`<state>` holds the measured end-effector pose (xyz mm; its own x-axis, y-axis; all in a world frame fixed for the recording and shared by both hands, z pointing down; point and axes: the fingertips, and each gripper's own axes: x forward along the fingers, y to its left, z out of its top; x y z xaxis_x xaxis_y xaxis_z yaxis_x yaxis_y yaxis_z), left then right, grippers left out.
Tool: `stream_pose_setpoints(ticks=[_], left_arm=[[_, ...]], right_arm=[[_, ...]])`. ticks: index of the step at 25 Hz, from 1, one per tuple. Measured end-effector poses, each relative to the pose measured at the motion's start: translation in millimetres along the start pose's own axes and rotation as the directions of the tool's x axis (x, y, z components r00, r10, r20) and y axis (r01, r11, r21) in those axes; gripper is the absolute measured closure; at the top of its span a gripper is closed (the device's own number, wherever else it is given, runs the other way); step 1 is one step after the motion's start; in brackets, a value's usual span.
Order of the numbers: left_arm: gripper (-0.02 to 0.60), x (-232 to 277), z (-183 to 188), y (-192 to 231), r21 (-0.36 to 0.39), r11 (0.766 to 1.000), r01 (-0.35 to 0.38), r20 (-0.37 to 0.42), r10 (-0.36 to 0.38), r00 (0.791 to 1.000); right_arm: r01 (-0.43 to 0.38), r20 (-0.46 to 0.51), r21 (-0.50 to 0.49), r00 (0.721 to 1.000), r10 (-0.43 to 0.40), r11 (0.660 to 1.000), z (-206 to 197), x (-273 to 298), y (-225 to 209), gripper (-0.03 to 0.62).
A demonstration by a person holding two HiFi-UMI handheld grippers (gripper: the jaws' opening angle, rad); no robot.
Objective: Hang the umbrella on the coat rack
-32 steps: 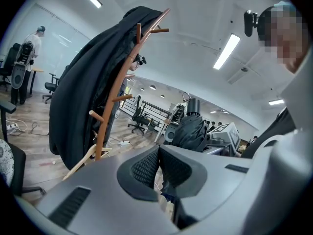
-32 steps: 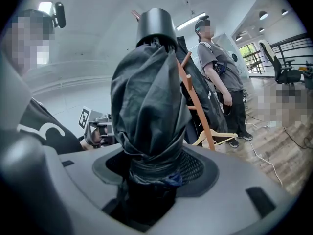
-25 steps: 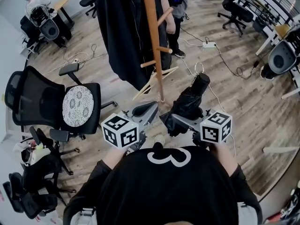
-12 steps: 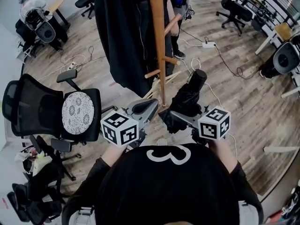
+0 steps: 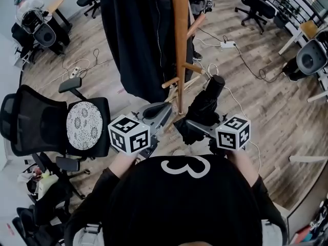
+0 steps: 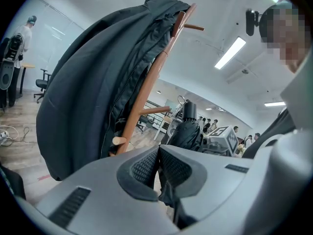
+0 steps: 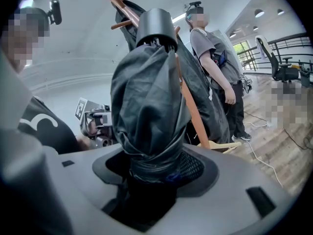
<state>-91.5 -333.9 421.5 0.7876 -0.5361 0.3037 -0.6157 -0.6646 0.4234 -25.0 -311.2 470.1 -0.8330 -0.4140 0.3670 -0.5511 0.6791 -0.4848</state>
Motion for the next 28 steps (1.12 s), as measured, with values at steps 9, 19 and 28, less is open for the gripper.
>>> stream_pose_setpoints(ticks=[9,19,28], left_arm=[[0.566,7,-2,4,0.015,0.999,0.032,-0.031,-0.032,0.999],[0.566,13,-8,10,0.01,0.999,0.032,-0.051,-0.031,0.998],[0.566,17,-11,15,-0.006,1.0,0.022,-0.063,-0.022,0.998]], right_arm=[[0.02,-0.012,0.021,1.0,-0.02,1.0,-11,16,-12,0.319],[0.024,-0.033,0.021,0.999,-0.023,0.999,-18,28,-22,0.319],[0.012,-0.062,0.028,0.998,-0.01,1.0,-21,40,-29,0.319]])
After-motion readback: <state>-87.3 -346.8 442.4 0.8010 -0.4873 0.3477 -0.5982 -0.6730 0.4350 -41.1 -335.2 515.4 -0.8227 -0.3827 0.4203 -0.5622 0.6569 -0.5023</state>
